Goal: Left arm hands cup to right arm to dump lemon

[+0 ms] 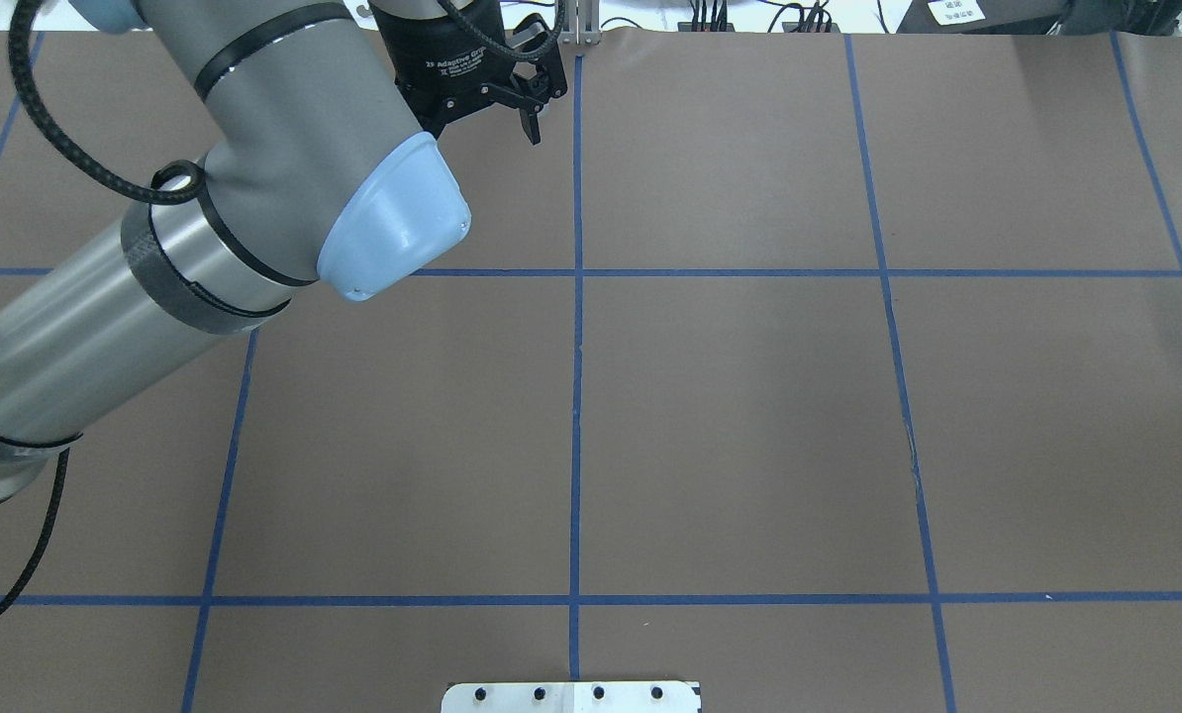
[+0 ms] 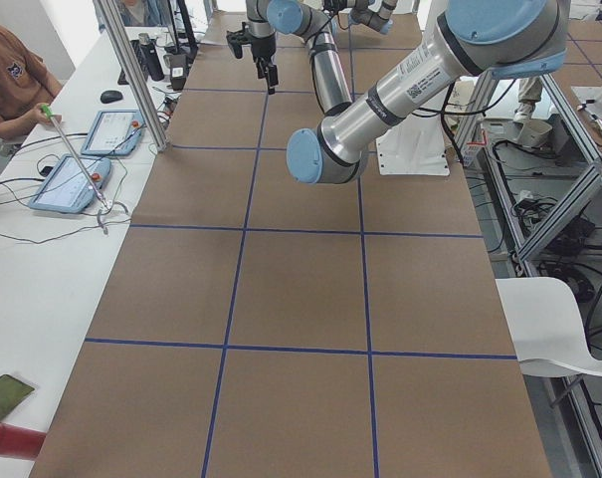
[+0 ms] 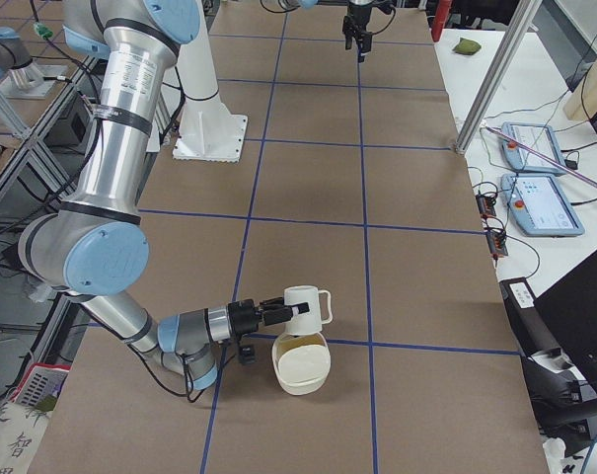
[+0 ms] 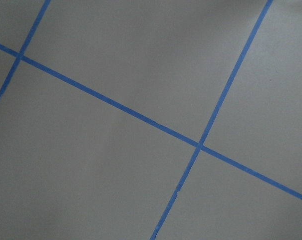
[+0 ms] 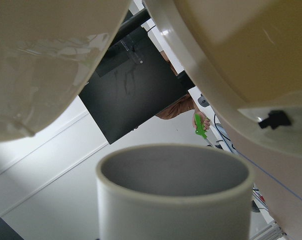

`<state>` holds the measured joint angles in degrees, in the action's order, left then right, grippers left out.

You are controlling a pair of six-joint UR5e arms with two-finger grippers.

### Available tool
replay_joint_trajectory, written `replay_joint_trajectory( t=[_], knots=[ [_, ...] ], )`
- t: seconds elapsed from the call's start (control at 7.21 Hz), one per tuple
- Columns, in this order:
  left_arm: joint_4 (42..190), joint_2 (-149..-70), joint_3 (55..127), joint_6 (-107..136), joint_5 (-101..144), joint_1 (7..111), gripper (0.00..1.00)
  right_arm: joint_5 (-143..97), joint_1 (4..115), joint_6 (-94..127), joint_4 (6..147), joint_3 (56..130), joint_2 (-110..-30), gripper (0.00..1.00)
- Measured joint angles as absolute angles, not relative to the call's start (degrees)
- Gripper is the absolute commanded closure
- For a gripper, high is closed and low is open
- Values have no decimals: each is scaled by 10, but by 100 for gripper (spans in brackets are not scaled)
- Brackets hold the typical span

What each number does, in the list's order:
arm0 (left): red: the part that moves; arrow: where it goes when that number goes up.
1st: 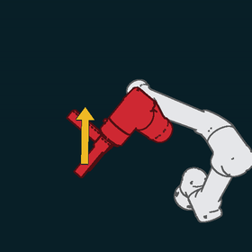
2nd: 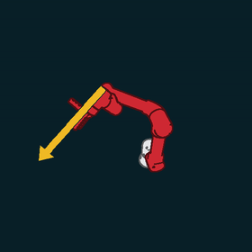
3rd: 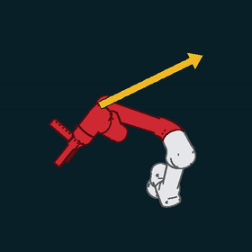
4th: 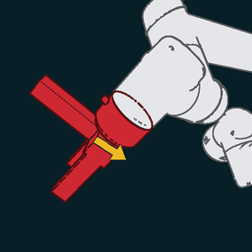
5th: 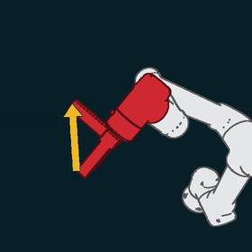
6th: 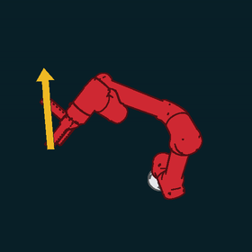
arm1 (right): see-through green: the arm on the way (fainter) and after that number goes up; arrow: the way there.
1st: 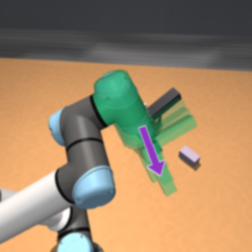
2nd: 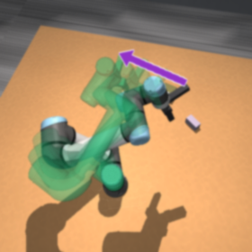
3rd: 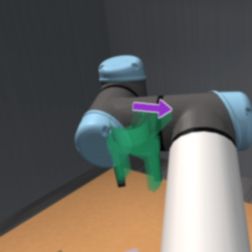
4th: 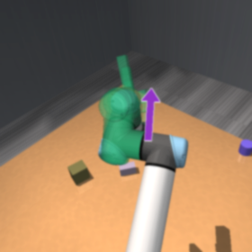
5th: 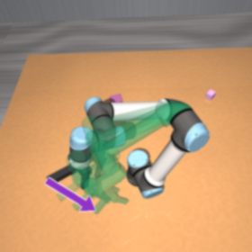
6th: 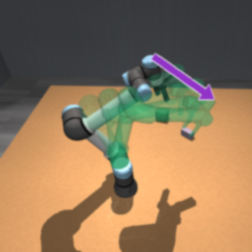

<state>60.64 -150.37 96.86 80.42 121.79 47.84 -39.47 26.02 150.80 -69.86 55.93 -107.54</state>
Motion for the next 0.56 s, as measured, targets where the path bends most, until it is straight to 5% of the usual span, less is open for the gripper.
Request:
replay_joint_trajectory(
  t=[0.56],
  knots=[
    [606, -1505, 969, 806, 1219, 475, 0, -397, 259, 1352, -597, 630, -1067, 58]
  ],
)
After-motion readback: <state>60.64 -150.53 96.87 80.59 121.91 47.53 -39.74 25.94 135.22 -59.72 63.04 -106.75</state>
